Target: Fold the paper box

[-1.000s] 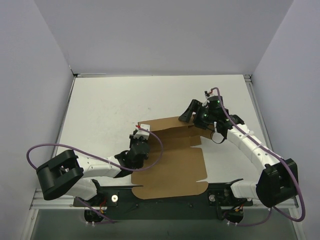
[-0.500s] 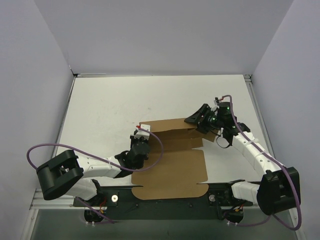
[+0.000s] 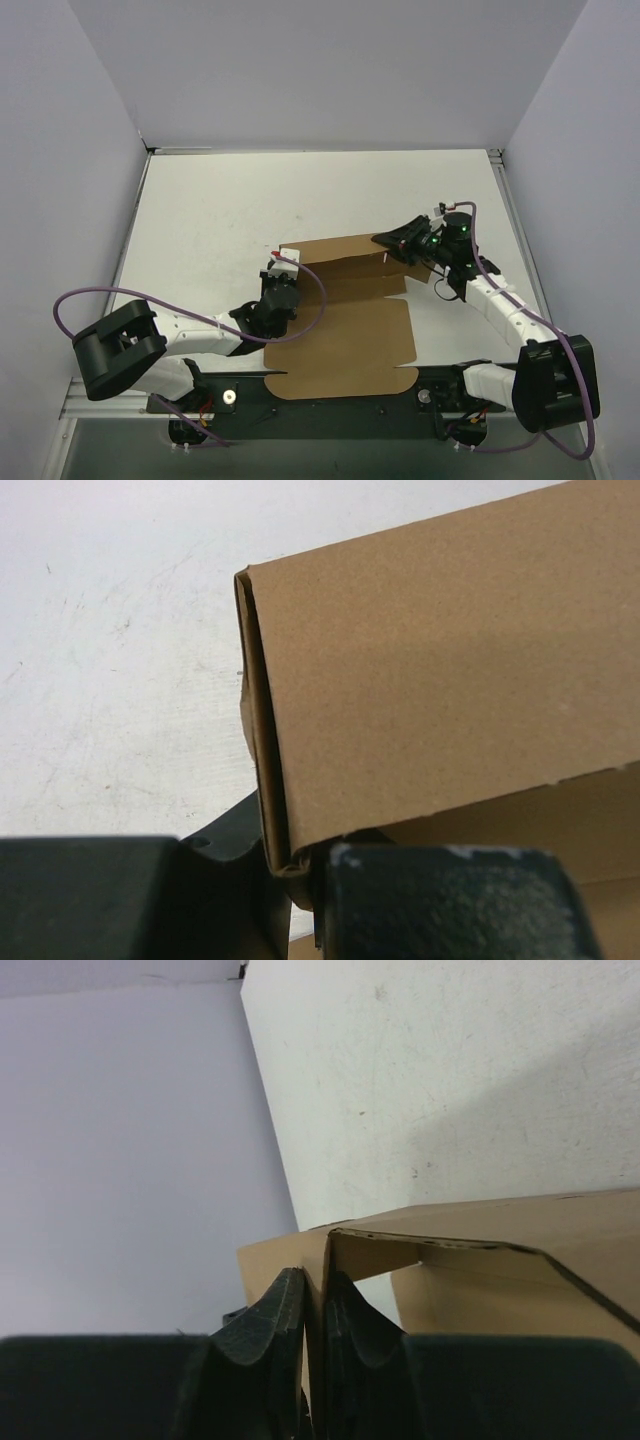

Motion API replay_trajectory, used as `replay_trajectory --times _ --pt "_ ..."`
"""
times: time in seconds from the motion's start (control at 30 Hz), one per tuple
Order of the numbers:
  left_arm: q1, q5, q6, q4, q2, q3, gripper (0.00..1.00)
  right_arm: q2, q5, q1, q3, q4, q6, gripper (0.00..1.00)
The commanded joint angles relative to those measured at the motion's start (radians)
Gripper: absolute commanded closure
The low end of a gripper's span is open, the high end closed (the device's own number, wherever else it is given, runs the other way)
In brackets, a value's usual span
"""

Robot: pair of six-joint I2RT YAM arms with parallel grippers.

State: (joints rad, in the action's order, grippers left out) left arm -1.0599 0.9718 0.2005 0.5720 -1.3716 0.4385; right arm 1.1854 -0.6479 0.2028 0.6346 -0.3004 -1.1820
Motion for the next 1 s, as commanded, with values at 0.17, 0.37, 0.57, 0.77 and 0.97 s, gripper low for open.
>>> replay_trajectory --times 0.17,0.37,0.57,0.77,0.97 --pt "-0.026 -0.137 0.004 -0.075 -0.006 0.000 1.00 -0.023 -0.007 -0.014 -0.061 -0.151 -0.099 1.00" --pt "-0.028 -0.137 0.011 -0.098 -0.017 0.019 1.00 -0.038 0.016 -0.014 -0.062 -0.140 -0.082 1.00" --pt "0.053 -0.186 0.074 -0.265 0.009 0.083 1.00 -0.163 0.154 -0.011 -0.038 0.105 0.116 0.45" --pt "0.142 -0.246 0.099 -0.394 0.043 0.117 1.00 -0.355 0.378 0.061 -0.018 0.374 0.370 0.33" --pt "0.212 -0.281 0.096 -0.466 0.081 0.124 1.00 -0.461 0.585 0.271 -0.059 0.461 0.455 0.33"
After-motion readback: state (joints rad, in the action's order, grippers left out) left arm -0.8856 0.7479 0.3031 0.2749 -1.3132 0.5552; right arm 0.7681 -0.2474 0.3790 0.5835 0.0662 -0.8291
